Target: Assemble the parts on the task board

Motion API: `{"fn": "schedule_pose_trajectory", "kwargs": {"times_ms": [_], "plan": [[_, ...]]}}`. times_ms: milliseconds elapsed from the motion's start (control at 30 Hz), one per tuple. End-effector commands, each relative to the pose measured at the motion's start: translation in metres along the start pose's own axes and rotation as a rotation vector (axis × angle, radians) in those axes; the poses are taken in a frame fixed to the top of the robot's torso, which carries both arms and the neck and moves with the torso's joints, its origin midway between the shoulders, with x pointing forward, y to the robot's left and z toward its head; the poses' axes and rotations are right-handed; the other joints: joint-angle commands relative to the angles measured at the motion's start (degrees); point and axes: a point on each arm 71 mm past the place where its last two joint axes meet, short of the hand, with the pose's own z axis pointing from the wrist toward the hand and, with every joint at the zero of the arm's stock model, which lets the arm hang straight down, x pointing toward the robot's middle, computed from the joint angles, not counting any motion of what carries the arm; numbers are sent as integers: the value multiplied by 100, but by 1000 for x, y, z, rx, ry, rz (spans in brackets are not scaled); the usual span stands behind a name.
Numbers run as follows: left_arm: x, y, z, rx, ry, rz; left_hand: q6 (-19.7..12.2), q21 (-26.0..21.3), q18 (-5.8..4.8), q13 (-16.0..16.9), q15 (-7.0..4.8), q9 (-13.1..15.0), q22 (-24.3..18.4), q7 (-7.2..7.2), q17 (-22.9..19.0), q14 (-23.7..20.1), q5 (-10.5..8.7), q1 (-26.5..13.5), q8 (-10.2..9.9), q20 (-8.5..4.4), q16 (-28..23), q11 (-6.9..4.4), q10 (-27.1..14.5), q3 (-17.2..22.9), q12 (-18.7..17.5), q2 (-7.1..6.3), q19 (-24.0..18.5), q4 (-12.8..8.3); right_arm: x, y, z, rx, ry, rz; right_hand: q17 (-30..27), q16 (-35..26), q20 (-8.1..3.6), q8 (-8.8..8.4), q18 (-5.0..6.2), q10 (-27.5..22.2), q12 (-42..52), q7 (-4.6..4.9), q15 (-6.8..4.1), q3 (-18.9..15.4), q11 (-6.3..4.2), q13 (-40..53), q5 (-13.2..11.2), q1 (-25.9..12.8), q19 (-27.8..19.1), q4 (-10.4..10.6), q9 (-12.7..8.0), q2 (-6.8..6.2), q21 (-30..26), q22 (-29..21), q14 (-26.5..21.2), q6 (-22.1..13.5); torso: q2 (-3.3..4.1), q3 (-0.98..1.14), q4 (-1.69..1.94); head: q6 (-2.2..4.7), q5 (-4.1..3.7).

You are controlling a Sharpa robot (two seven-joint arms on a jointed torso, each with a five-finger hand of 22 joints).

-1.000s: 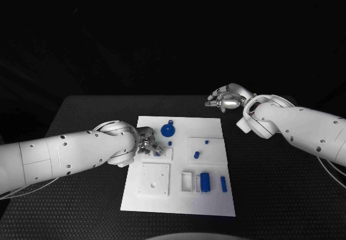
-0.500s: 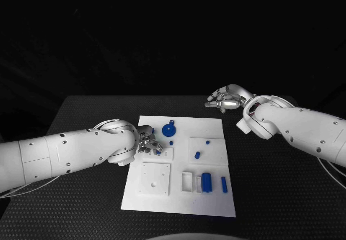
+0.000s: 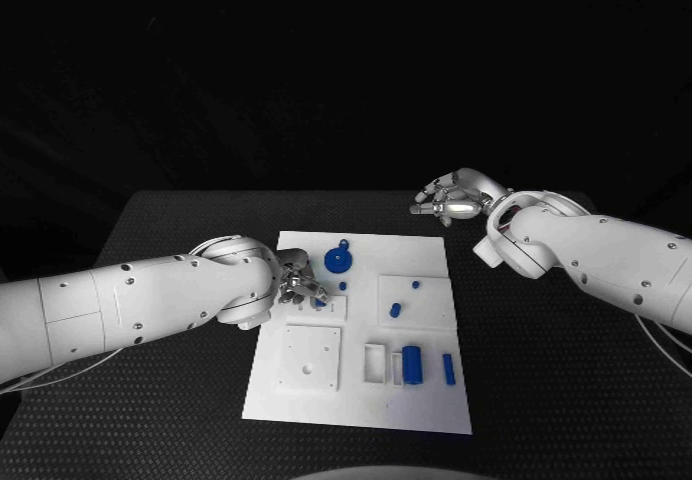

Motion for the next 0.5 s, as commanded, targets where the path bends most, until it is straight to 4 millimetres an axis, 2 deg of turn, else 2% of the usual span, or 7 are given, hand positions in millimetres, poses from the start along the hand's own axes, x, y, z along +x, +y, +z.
{"fn": "schedule_pose_trajectory", "kwargs": {"times_ms": [33,500], "plan": [[2,-4,-1,26,43,12,38,20,39,-6,-185,30,83,6,-6,86,1,323,27,-762,25,-32,37,583,15,230,48,-569,2,1,0,-9,15,1,-5,28,5,26,66,-57,32,34,-12,-3,-3,-6,22,-63,14,21,-6,-7,-15,116,-36,4,0,-2,-1,-2,0],[-7,-6,1,26,101,22,32,20,32,-9,-188,72,85,4,-13,87,-65,417,20,-759,21,-34,26,602,14,204,47,-535,3,1,1,-10,17,2,-7,29,5,26,66,-59,34,34,-11,-6,-2,-9,23,-62,12,19,-7,-5,-14,116,-38,3,1,0,-6,-11,8]]}}
